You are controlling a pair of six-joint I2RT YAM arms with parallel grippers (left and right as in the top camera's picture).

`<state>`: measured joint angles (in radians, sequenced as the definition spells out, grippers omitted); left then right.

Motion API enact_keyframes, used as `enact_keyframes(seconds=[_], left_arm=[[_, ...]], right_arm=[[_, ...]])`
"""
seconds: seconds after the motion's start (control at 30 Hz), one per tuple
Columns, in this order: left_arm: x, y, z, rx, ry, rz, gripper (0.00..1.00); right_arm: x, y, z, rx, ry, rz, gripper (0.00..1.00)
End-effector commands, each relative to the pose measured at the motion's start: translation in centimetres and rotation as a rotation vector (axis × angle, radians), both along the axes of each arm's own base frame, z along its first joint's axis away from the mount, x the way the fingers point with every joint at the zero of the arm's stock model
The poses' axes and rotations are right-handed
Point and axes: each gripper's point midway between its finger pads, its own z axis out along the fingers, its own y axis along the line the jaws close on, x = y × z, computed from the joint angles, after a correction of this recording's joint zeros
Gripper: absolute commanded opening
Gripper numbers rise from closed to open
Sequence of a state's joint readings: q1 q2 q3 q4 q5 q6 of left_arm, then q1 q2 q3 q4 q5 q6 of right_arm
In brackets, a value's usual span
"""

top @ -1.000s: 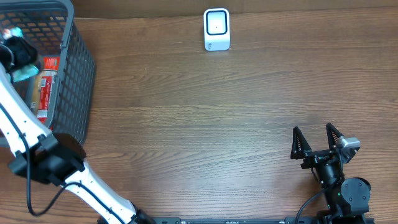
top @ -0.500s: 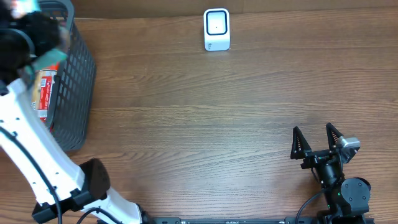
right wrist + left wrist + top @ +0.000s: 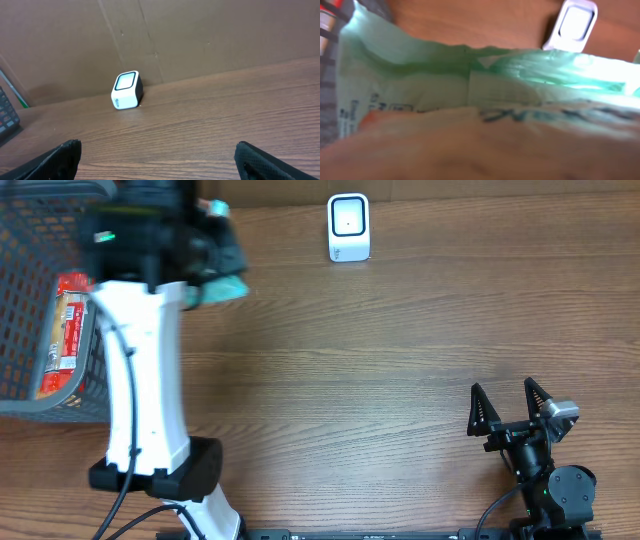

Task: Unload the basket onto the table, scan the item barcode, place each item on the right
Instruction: 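Lift the tissue pack out and carry it toward the scanner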

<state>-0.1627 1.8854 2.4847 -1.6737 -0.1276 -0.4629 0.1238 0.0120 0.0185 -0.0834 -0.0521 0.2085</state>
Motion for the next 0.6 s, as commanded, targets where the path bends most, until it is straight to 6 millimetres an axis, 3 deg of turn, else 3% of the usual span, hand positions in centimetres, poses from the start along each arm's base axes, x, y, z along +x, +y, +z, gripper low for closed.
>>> enact_keyframes(seconds=[0.0, 0.33, 0.43, 0.5, 0.57], left_arm=[[0.3, -2.5, -3.1, 0.006, 0.058, 0.07, 0.37], [-1.1, -13.9, -15.6, -0.045, 0.184, 0.061, 0.38], [-1.6, -16.1, -18.5, -0.085, 0.178, 0.104, 0.37], [-2.3, -18.0, -21.8, -0.142, 0.164, 0.183, 0.31], [-2.4, -18.9, -23.1, -0.164, 0.148, 0.187, 0.3]], right_arm=[[0.0, -0.1, -0.3, 0.001, -0.001, -0.005, 1.0], [0.0, -0.1, -0.3, 0.002, -0.001, -0.005, 1.0], [0.0, -0.1, -0.3, 0.001, -0.001, -0.005, 1.0], [0.0, -0.1, -0.3, 0.002, 0.0, -0.005, 1.0], [0.0, -0.1, -0.3, 0.002, 0.0, -0.005, 1.0]])
